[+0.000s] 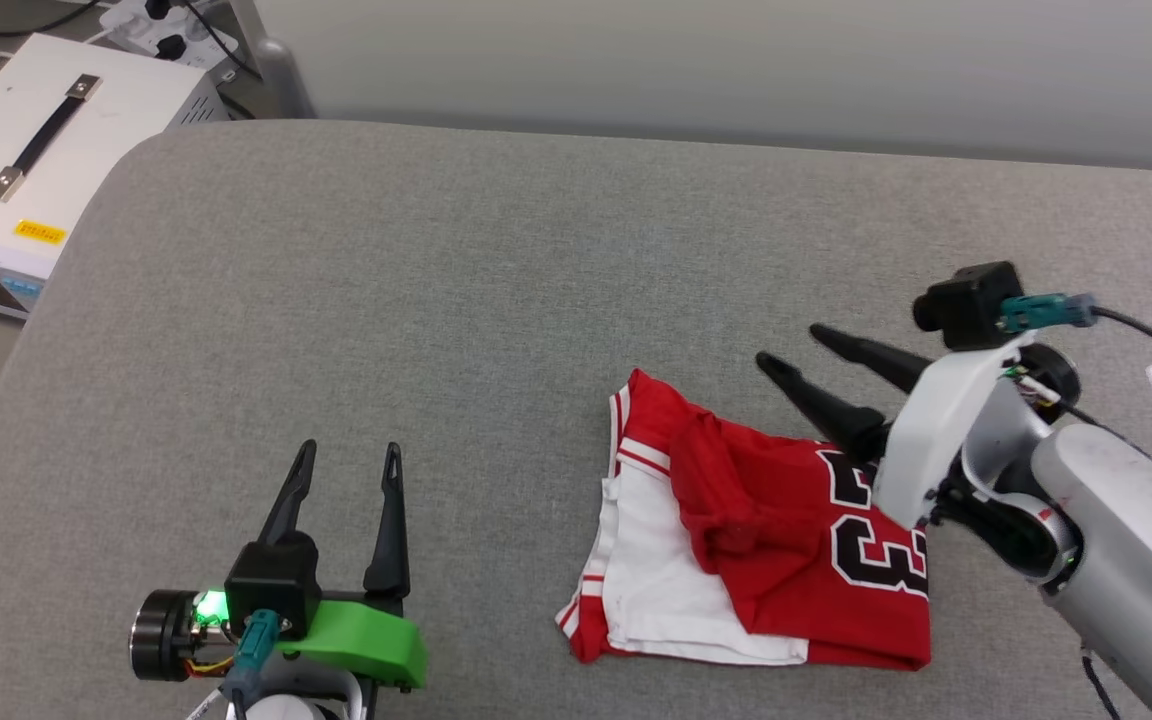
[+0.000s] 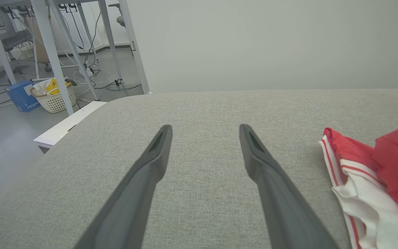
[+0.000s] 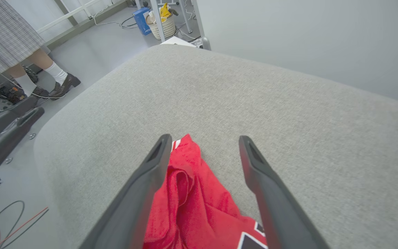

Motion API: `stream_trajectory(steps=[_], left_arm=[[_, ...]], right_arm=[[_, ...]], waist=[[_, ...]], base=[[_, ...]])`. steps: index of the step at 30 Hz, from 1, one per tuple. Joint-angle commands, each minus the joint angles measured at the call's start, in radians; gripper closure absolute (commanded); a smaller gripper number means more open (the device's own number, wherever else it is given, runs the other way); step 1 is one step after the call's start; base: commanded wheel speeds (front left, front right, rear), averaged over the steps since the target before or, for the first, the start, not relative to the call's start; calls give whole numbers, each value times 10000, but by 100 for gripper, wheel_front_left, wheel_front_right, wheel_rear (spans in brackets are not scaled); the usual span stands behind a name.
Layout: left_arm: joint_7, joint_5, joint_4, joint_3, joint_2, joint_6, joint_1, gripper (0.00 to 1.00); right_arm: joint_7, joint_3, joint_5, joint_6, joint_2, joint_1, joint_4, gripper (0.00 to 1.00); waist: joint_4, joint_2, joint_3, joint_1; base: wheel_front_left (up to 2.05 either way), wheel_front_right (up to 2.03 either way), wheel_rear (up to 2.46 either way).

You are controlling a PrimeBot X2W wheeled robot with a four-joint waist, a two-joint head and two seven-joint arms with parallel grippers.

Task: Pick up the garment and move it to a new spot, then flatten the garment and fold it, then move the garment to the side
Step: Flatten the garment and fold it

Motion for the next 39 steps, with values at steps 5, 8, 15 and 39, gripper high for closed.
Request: stream_trajectory(steps=[5, 8, 15, 39], left_arm=[[-59, 21, -111, 238, 118, -34, 311, 0], [-59, 3, -186, 356, 168, -65, 382, 0], [-59, -14, -478, 529, 197, -125, 429, 0], [-59, 8, -387, 463, 149, -336, 836, 0]], right_arm=[[-2022, -1399, -1570, -7, -301, 606, 155, 0], [-3193, -2383, -2706, -7, -166, 1068, 285, 0], [-4082, -5205, -5244, -7, 916, 2601, -55, 0], [-4100, -8156, -8050, -7, 3967, 6960, -2535, 0]], waist=[[-554, 0, -468, 0], [-726, 0, -558, 0], [-989, 0, -723, 0], [-983, 0, -1004, 0]], base=[[0, 0, 0], [0, 0, 0], [0, 0, 0], [0, 0, 0]])
